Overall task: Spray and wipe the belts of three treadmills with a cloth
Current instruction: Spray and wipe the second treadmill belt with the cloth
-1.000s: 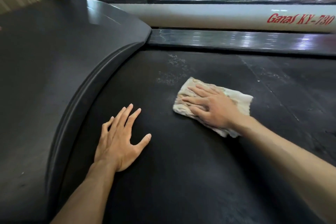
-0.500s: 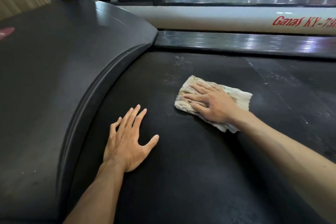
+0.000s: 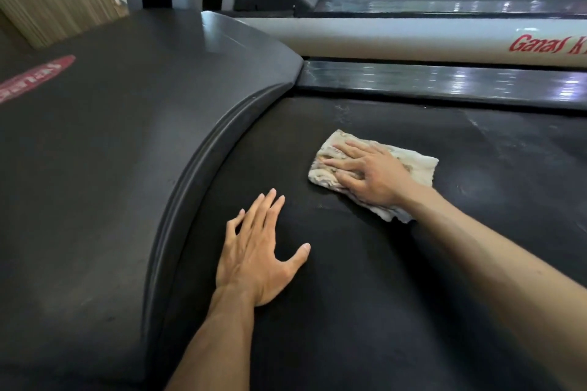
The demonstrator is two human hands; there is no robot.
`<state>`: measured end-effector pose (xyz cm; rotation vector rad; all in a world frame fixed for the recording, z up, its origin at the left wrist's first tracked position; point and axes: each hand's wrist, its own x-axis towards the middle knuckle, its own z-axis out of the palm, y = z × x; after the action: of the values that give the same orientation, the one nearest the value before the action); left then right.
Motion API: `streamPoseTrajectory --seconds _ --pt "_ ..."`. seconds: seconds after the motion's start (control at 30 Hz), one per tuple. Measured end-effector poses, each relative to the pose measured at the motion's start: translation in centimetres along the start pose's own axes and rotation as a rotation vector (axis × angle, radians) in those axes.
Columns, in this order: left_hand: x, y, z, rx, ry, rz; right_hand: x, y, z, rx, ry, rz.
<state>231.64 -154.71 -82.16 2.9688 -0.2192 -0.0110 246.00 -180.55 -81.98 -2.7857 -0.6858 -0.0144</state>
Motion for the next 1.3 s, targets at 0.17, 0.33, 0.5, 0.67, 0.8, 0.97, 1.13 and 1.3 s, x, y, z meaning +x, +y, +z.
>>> streamPoseTrajectory --seconds 0.17,0.33,0.5,0.67,0.8,0.97,1.13,1.3 --pt "0.0 0.0 -0.1 0.008 -0.015 -0.001 6.1 -0.7 0.2 -0.073 0.016 0.217" --pt "0.0 0.0 0.1 -0.009 -0.015 0.001 9.1 -7.8 2.8 -0.051 -0.026 0.06" --pt "0.1 -0.1 0.0 -0.005 -0.017 0.004 5.0 -4.7 1.8 0.027 -0.014 -0.139" --pt "0.1 -0.1 0.0 -0.013 -0.011 0.009 10.2 -3.5 2.0 -0.037 0.03 0.072" --pt "0.1 0.0 0.0 -0.013 -0.007 0.008 14.0 -9.0 3.4 -0.034 0.058 0.085" --pt "0.1 0.0 0.2 -0.02 0.01 0.009 10.4 -10.9 4.1 0.056 0.068 -0.264" --pt "-0.2 0.1 -0.1 -0.019 0.008 0.014 12.1 -7.0 3.3 0.047 0.053 -0.006" --pt "0.1 0.1 -0.1 -0.034 0.011 0.012 14.2 -12.2 4.4 -0.003 0.075 0.051"
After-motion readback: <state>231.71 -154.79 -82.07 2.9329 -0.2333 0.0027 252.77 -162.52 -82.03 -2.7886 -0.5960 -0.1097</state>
